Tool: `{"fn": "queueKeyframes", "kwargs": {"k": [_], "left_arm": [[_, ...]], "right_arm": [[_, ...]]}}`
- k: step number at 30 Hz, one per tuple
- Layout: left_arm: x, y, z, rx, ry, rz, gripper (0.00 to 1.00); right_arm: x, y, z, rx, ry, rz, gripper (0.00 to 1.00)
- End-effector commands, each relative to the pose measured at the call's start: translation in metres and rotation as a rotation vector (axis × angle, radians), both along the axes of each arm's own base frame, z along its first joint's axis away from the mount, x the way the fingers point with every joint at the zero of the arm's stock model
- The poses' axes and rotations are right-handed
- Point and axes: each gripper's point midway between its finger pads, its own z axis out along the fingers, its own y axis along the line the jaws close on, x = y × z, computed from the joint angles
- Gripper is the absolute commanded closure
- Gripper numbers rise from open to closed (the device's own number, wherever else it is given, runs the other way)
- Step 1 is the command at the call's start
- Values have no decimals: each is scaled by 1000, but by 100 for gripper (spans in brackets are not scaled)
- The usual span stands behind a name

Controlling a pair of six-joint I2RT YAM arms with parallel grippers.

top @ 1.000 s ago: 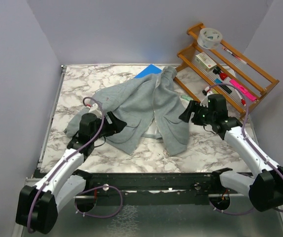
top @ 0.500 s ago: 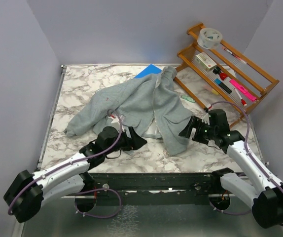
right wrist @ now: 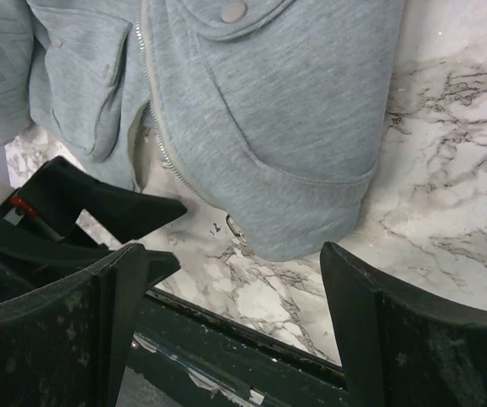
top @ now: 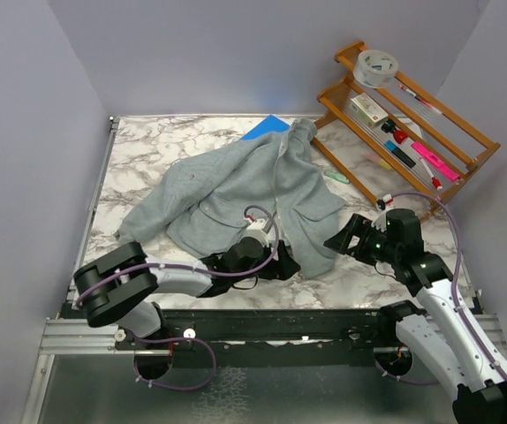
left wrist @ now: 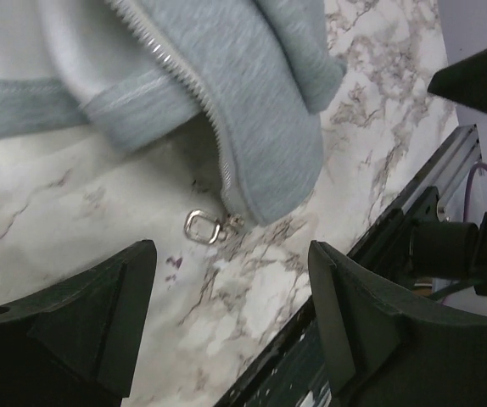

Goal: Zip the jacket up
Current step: Pick up the jacket from the center of the board.

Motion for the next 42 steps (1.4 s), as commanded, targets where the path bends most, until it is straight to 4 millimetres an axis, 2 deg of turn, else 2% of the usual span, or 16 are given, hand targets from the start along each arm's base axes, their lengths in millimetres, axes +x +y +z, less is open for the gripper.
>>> {"fn": "queueKeyframes", "kwargs": {"k": [1,7,13,20,24,27,29,30,33,34,36,38,40,42], "left_arm": [[22,-38,23,-83,-92,2,23],[27,-48,0,-37,-73,2,23],[29,-60,-21,-9,-50,-23,35],[40,-66,-20,-4,-78,-21,50],[44,-67,-15,-12,-89,-47,73],[44,-66,-3,-21,-125,-76,86],[44,-65,10,-21,-172,-93,98],[46,-63,18,-11,-202,-97,100],[58,-48,42,64,-313,-65,100],[66,-40,45,112,-347,-37,100],[79,-25,65,179,-441,13,100],[83,-19,81,199,-484,30,100],[72,-29,92,180,-498,-19,100],[48,-43,92,227,-536,-102,100]], "right_arm": [[-10,3,-8,33,56,1,13],[-11,3,-2,36,49,-4,14],[-9,1,5,36,27,-21,14],[-10,-1,7,36,21,-29,14],[-10,-1,9,37,15,-34,14],[-10,-2,11,36,0,-39,14],[-9,-2,13,39,-13,-41,14],[-8,-2,16,42,-22,-43,14],[-7,-3,21,48,-45,-54,14],[-6,-4,23,47,-53,-60,14],[-6,-6,24,43,-61,-68,14],[-6,-7,24,42,-61,-72,14],[-6,-5,24,48,-63,-68,14],[-6,-3,24,57,-68,-59,14]]}}
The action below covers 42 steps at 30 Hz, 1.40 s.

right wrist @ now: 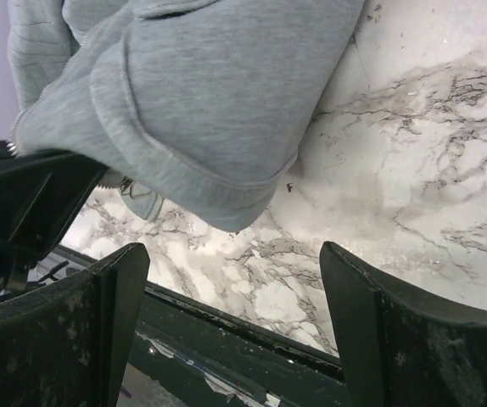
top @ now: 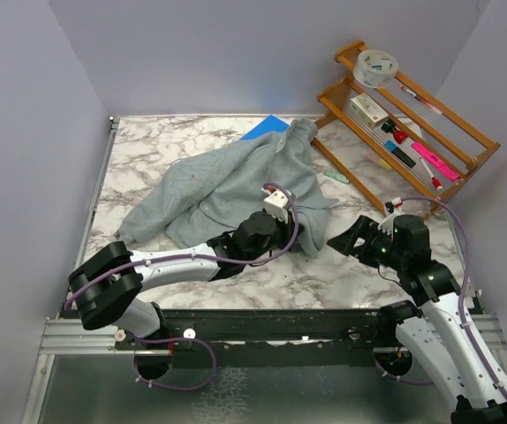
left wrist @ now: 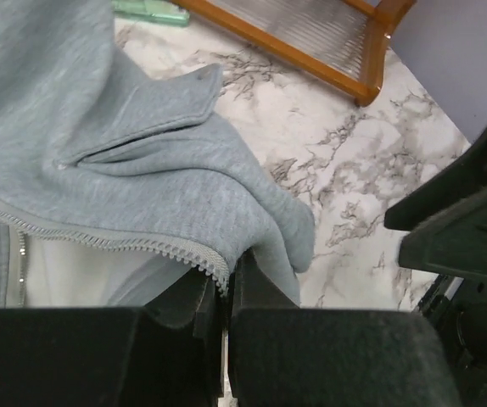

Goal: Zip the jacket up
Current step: Pick up the jacket from the center of the board.

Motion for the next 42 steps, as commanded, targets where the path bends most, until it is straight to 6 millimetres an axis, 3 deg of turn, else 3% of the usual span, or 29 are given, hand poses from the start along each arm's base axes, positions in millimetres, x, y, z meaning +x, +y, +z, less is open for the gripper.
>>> {"fn": "queueKeyframes", "kwargs": {"k": [1,4,6,10,22,26,33,42], "left_arm": [[-24,-6,-3,203,-104,-54,100],[9,42,-47,252,40,114,100],[6,38,-56,162,136,13,100],[2,40,-63,267,108,30,100],[2,23,-35,177,112,-7,100],[-1,20,-5,107,92,-25,100],[2,20,51,-11,111,-28,100],[-5,15,73,-62,150,-87,100]], "right_arm": [[2,0,7,10,-15,-9,14],[1,0,6,3,-13,2,14],[0,1,3,4,-7,6,14],[-1,7,3,24,-25,50,14],[-12,38,8,146,-131,263,14],[-21,53,13,241,-185,360,14],[-15,55,20,266,-233,358,14],[-14,61,35,319,-286,377,14]]}}
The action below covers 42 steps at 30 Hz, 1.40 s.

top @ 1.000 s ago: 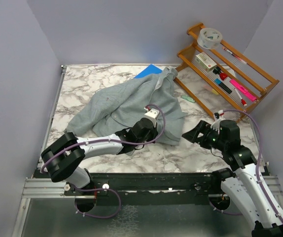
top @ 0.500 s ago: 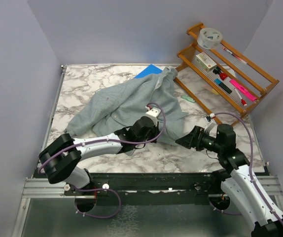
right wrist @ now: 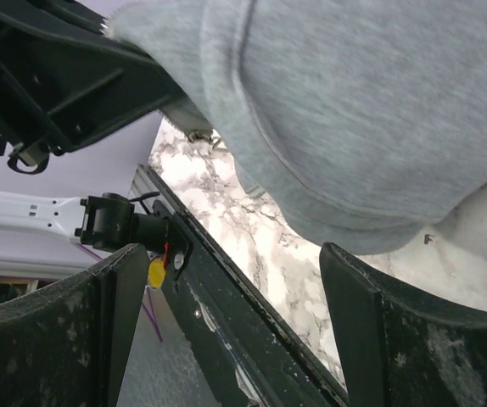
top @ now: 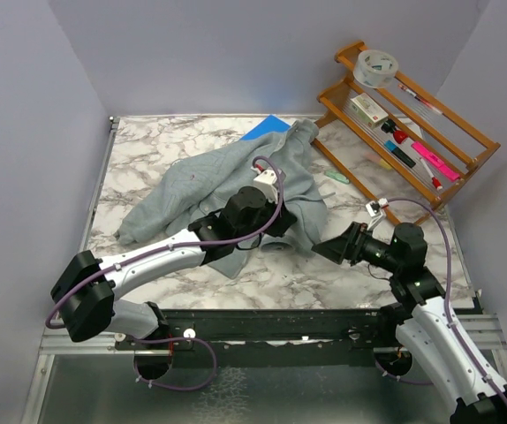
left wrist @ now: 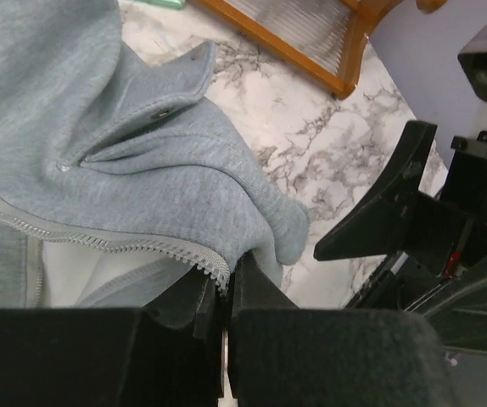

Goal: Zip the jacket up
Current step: Pick up the jacket from the center of the board.

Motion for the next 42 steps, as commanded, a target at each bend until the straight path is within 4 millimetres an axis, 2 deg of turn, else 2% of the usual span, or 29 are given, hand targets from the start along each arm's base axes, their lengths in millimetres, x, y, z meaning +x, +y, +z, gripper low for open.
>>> {"fn": "queueKeyframes", "kwargs": {"k": [1,3,9,14,18,23,28,35,38,42], "left_arm": [[-13,-6,20,-58,48,-80,100],[-16,-9,23,-68,70,-110,100],[-35,-12,28,-81,118,-213,100],[-49,-17,20,-84,166,-285,100],[-55,-19,15,-85,187,-317,100],[-56,-20,16,-86,178,-330,100],[-57,-19,11,-75,181,-338,100],[-55,-16,-2,-48,193,-322,99],[-56,-15,-7,-42,198,-320,88],[-54,-11,-12,-24,196,-311,69]], "right_arm": [[-2,7,16,64,-59,44,14],[-1,9,18,78,-62,56,13],[18,3,2,-13,-90,1,12],[32,4,14,-26,-209,-2,13],[35,10,21,-28,-270,46,13],[38,15,17,-29,-266,87,17],[38,20,20,9,-267,111,38],[35,22,26,43,-278,124,89],[34,21,26,38,-276,118,99],[32,20,26,17,-280,121,100]]}}
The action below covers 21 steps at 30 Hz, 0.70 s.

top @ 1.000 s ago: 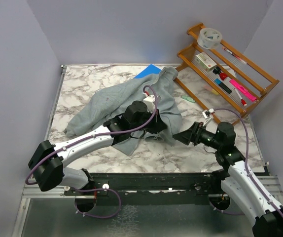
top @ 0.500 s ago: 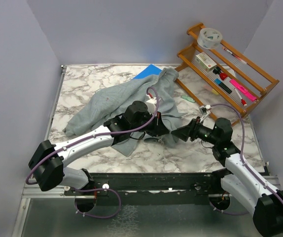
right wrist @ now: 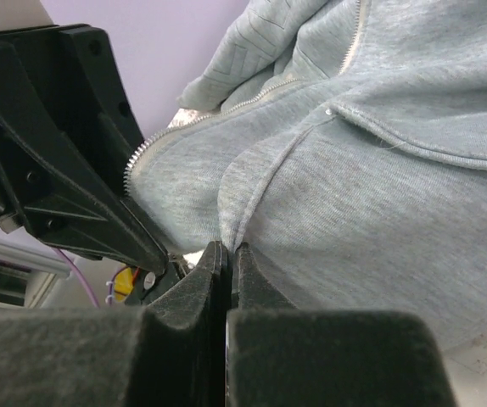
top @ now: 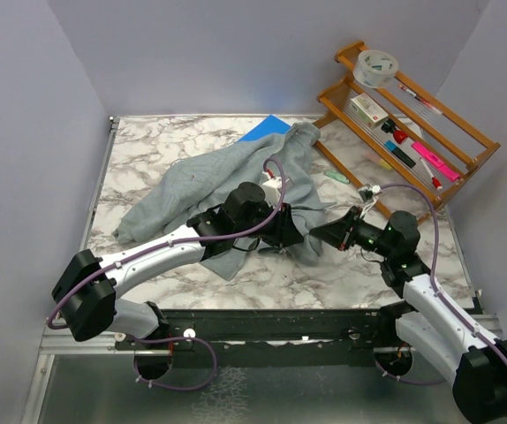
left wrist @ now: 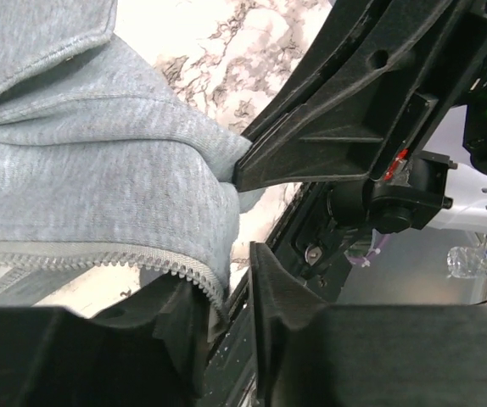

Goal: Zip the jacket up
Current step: Pick up the jacket from the center of the board.

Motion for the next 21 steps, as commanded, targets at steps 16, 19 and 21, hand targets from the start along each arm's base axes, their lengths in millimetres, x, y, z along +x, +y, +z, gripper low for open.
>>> {"fn": "queueKeyframes", "kwargs": {"k": [16,19,21], "left_arm": [[-2,10,-29,100,-33,-58,54],[-3,11,-33,114,-36,-69,54],[-4,11,-33,113,-36,-76,57]], "right_arm": [[-10,-1,18,-10,-53,21,100],[-11,-1,20,-11,-55,26,99],[-10,-1,20,-14,-55,24,100]]}}
